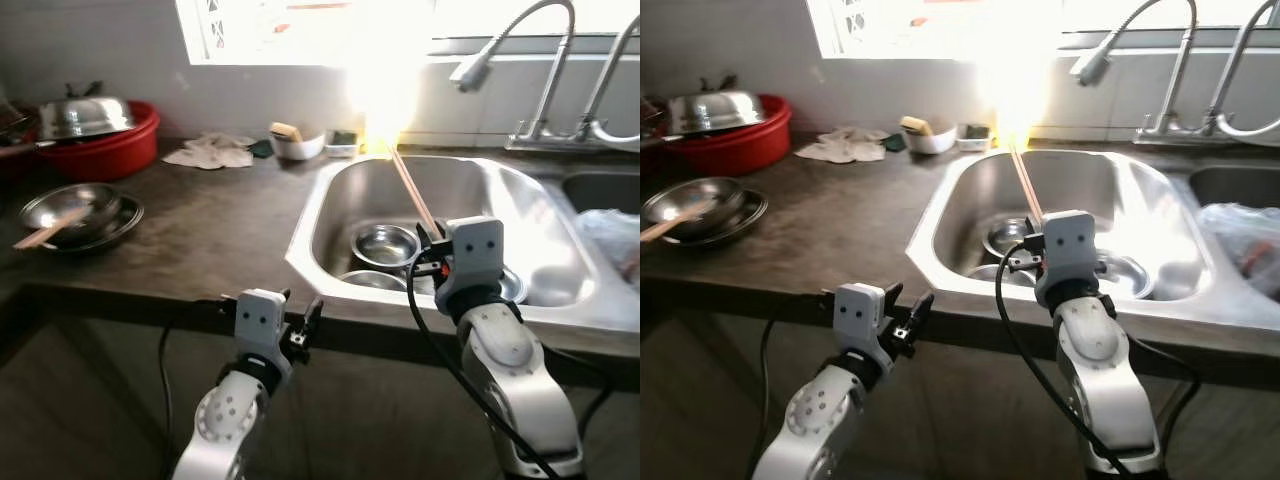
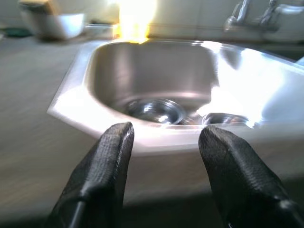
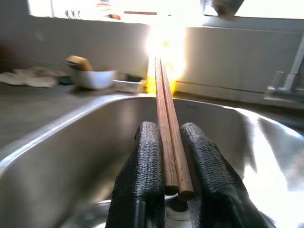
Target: Kitchen organization
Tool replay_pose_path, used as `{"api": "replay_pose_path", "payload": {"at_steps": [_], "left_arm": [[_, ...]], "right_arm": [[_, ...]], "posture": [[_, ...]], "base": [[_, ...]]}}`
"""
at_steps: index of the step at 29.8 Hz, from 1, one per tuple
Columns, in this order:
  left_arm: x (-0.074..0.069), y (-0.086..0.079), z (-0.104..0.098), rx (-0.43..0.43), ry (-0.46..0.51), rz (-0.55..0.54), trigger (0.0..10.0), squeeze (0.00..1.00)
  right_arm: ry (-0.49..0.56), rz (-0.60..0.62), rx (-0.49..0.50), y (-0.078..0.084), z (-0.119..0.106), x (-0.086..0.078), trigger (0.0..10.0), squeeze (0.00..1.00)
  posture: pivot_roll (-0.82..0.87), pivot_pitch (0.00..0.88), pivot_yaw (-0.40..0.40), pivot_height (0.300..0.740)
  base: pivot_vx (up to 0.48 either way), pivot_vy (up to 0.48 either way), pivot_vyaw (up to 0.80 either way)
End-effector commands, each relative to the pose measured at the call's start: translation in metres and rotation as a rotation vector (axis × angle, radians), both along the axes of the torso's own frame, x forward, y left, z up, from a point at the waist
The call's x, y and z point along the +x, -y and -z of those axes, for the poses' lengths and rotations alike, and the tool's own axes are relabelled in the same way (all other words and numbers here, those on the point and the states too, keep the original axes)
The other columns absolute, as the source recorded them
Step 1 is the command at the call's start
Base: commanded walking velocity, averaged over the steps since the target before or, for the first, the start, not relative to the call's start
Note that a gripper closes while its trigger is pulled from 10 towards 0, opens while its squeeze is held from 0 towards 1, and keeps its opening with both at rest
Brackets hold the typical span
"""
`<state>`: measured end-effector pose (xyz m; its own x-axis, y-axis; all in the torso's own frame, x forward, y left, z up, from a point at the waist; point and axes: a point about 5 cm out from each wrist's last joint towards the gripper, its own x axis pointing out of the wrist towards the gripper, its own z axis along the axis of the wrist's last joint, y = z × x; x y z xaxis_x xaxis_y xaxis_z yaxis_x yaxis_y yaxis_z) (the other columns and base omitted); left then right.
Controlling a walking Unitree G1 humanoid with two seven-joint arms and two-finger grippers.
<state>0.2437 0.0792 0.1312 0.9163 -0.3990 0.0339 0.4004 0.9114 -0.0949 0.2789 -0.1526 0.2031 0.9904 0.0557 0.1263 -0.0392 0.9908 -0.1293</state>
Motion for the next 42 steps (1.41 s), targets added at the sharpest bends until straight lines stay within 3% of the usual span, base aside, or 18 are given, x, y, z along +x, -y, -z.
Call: {"api": "replay_pose_path", "payload": {"at_steps": [1, 9, 22, 25, 30, 39, 40, 41, 42], "left_arm": [[0.003, -0.009, -0.006, -0.004, 0.020, -0.035, 10.0, 0.00], [0.002, -0.009, -0.007, -0.014, 0.022, -0.033, 10.0, 0.00], [-0.009, -0.005, -0.008, -0.009, 0.022, -0.002, 10.0, 0.00], [-0.016, -0.005, -0.007, 0.012, 0.022, 0.009, 10.0, 0.00], [-0.022, -0.006, -0.007, 0.008, 0.009, 0.010, 10.0, 0.00], [-0.031, -0.004, -0.009, 0.022, 0.001, 0.034, 10.0, 0.00], [-0.032, -0.004, -0.010, 0.022, 0.000, 0.035, 10.0, 0.00], [-0.032, -0.004, -0.010, 0.021, -0.001, 0.035, 10.0, 0.00], [-0.033, -0.004, -0.010, 0.022, -0.001, 0.035, 10.0, 0.00]], "right_arm": [[0.018, -0.017, 0.009, -0.001, -0.012, 0.006, 10.0, 0.00], [-0.048, 0.018, -0.064, 0.018, -0.022, 0.026, 10.0, 0.00], [-0.304, 0.002, -0.231, 0.043, -0.022, 0.079, 10.0, 0.00], [-0.375, 0.067, -0.244, 0.056, -0.016, 0.093, 10.0, 0.00], [-0.419, 0.091, -0.233, 0.061, -0.007, 0.098, 10.0, 0.00], [-0.538, 0.064, -0.249, 0.054, 0.023, 0.099, 10.0, 0.00], [-0.542, 0.065, -0.248, 0.054, 0.025, 0.098, 10.0, 0.31], [-0.542, 0.065, -0.247, 0.054, 0.025, 0.098, 10.0, 0.31], [-0.544, 0.070, -0.244, 0.054, 0.025, 0.098, 10.0, 1.00]], "posture": [[0.06, 0.016, 0.025, 0.740], [0.05, 0.027, 0.022, 0.740], [0.07, 0.074, 0.014, 0.740], [0.08, 0.099, 0.008, 0.740], [0.09, 0.122, 0.012, 0.740], [0.11, 0.172, 0.018, 0.740], [0.11, 0.178, 0.020, 0.740], [0.11, 0.178, 0.020, 0.740], [0.11, 0.181, 0.022, 0.740]], "base": [[0.000, 0.000, 0.00], [0.000, 0.000, 0.00], [0.000, 0.000, 0.00], [0.000, 0.000, 0.00], [0.000, 0.000, 0.00], [0.000, 0.000, 0.00], [0.000, 0.000, 0.00], [0.000, 0.000, 0.00], [0.000, 0.000, 0.00]]}}
